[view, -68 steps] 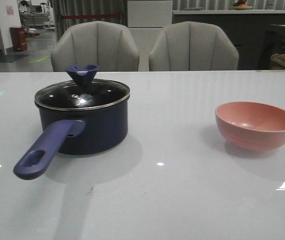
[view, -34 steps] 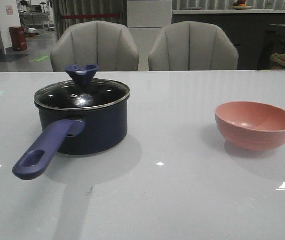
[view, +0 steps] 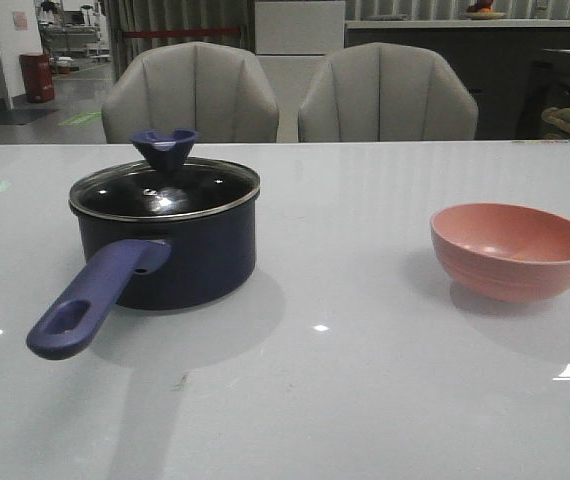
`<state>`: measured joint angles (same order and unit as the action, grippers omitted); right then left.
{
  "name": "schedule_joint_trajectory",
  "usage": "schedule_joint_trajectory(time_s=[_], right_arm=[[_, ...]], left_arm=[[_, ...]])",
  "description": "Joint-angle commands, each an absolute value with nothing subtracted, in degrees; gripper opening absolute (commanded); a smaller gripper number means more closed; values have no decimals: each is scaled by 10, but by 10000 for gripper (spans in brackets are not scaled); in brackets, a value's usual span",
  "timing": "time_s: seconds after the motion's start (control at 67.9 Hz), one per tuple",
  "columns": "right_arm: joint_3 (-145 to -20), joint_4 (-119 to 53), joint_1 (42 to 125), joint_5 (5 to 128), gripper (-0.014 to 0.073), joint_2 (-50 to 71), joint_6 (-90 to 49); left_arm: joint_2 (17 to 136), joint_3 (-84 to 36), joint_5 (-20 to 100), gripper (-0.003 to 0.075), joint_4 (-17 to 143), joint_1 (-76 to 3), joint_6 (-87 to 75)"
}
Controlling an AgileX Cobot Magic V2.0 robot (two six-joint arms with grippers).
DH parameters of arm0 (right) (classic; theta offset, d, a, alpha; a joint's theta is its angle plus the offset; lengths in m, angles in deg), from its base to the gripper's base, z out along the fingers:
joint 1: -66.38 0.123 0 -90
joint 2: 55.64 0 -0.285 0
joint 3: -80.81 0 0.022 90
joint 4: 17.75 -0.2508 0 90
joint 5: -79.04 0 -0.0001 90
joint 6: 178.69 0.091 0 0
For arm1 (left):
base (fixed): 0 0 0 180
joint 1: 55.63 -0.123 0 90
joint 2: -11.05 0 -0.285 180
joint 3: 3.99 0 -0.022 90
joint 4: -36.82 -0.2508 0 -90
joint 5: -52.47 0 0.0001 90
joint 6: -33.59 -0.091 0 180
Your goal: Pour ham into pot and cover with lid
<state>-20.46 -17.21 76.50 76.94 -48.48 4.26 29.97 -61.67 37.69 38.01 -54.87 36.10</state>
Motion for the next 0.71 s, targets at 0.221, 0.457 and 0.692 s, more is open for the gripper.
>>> schedule_joint_trajectory(time_s=[0.221,0.457,0.692], right_arm=[[-207,-168,761,820,162,-496,42],[-207,-168,761,820,162,-496,42],[-207,-168,761,820,162,-496,42]], left_arm=[[372,-575,422,113,396,-550,363],[376,-575,430,149,396,-550,363],[377,-575,432,467,395,-550,363]])
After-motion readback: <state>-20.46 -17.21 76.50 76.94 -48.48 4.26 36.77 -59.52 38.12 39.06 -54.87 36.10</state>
